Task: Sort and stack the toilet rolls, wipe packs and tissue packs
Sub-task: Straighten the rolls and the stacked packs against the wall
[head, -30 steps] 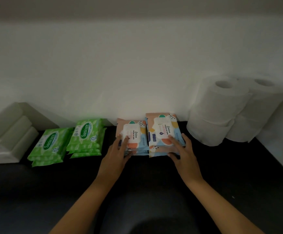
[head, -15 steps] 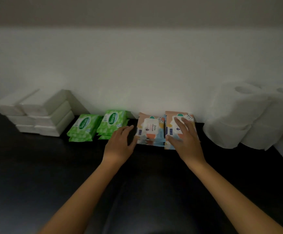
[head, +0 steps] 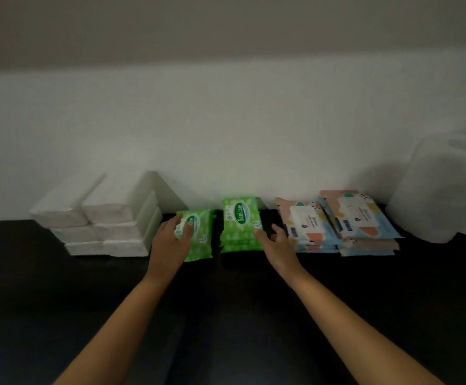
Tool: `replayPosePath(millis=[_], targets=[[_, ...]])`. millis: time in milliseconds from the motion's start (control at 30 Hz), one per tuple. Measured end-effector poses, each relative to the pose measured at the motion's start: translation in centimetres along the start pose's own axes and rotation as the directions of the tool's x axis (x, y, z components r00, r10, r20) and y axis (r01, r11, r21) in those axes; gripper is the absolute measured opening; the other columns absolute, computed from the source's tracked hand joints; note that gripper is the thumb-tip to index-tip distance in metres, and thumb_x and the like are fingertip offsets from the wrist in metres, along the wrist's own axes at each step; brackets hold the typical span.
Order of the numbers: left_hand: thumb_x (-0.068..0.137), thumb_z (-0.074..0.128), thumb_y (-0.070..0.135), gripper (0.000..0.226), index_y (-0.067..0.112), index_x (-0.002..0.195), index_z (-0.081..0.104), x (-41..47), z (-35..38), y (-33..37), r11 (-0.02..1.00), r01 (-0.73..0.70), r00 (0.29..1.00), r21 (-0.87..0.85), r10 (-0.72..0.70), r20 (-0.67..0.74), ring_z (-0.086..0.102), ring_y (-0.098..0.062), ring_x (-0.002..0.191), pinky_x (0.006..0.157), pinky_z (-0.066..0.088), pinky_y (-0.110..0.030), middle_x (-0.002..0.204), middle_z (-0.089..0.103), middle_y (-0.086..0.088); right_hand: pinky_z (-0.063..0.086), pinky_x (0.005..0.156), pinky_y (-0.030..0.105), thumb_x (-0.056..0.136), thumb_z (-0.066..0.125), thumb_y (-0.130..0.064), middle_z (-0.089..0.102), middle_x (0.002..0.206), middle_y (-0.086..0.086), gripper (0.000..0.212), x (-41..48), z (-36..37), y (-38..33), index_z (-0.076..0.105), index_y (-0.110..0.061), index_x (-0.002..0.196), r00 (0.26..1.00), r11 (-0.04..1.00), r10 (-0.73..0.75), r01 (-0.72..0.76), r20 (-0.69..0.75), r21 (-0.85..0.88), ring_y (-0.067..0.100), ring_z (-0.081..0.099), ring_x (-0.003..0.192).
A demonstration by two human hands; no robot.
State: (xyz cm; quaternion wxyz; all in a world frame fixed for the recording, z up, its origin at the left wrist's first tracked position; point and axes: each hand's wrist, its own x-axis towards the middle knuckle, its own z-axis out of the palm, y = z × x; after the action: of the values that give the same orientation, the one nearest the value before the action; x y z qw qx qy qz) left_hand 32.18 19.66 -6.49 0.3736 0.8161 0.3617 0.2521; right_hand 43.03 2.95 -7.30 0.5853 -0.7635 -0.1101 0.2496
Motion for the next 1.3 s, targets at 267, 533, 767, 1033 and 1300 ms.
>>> replayPosePath(millis=[267, 533, 767, 1033, 1300], targets=[[0.093, 0.050, 0.029, 0.066, 0.014, 0.148, 0.018, 2.3, 0.7, -4.4, 0.901, 0.340, 0.934, -0.271, -0.290, 0.208, 0.033, -0.028, 0.138, 0.114, 0.027, -0.042, 0.153, 0.029, -0.011, 0.034, 0.100, 0.028, 0.089, 0.056, -0.039, 0.042, 0.144, 0.011, 0.071, 2.9, 3.2, -0.9, 0.025, -0.011, 0.146, 0.989, 0.997, 0.065, -0.059, -0.135, 0.048, 0.025, 0.043, 0.131], [0.092, 0.051, 0.023, 0.049, 0.011, 0.139, 0.039, 2.6, 3.0, -5.4, 0.912, 0.272, 0.955, -0.306, -0.218, 0.200, 0.051, -0.029, 0.122, 0.105, 0.040, -0.047, 0.132, 0.051, -0.014, 0.040, 0.064, 0.017, 0.089, 0.058, -0.031, 0.060, 0.113, 0.001, 0.047, 3.3, 3.6, -0.1, 0.047, -0.013, 0.131, 0.988, 0.999, 0.027, -0.019, -0.155, 0.049, 0.009, 0.055, 0.085], [0.092, 0.049, 0.023, 0.047, 0.017, 0.138, 0.042, 3.8, 3.6, -4.9, 0.913, 0.256, 0.951, -0.319, -0.178, 0.254, 0.052, -0.027, 0.120, 0.105, 0.040, -0.046, 0.131, 0.053, -0.010, 0.037, 0.056, 0.008, 0.091, 0.056, -0.032, 0.058, 0.106, -0.002, 0.046, 3.4, 3.3, 0.2, 0.047, -0.013, 0.132, 0.990, 1.000, 0.013, -0.009, -0.140, 0.024, -0.007, 0.046, 0.071], [0.094, 0.049, 0.018, 0.039, 0.019, 0.132, 0.048, 4.3, 3.5, -4.6, 0.920, 0.204, 0.955, -0.335, -0.112, 0.274, 0.057, -0.023, 0.113, 0.096, 0.043, -0.033, 0.128, 0.058, -0.009, 0.038, 0.054, -0.006, 0.092, 0.054, -0.031, 0.059, 0.108, -0.005, 0.044, 2.7, 3.2, 0.1, 0.045, -0.016, 0.133, 0.994, 0.998, -0.059, 0.060, -0.090, 0.005, -0.009, 0.047, 0.074], [0.083, 0.067, 0.023, 0.074, 0.012, 0.145, 0.028, 3.4, 2.2, -5.1, 0.985, -0.119, 0.957, -0.125, 0.147, 0.249, 0.029, -0.017, 0.139, 0.103, 0.023, -0.015, 0.150, 0.028, -0.007, 0.024, 0.113, 0.026, 0.075, 0.076, -0.021, 0.023, 0.148, 0.005, 0.096, 1.9, 2.9, 3.7, 0.009, -0.046, 0.141, 0.939, 0.862, -0.343, 0.329, 0.034, -0.384, 0.014, 0.024, 0.140]])
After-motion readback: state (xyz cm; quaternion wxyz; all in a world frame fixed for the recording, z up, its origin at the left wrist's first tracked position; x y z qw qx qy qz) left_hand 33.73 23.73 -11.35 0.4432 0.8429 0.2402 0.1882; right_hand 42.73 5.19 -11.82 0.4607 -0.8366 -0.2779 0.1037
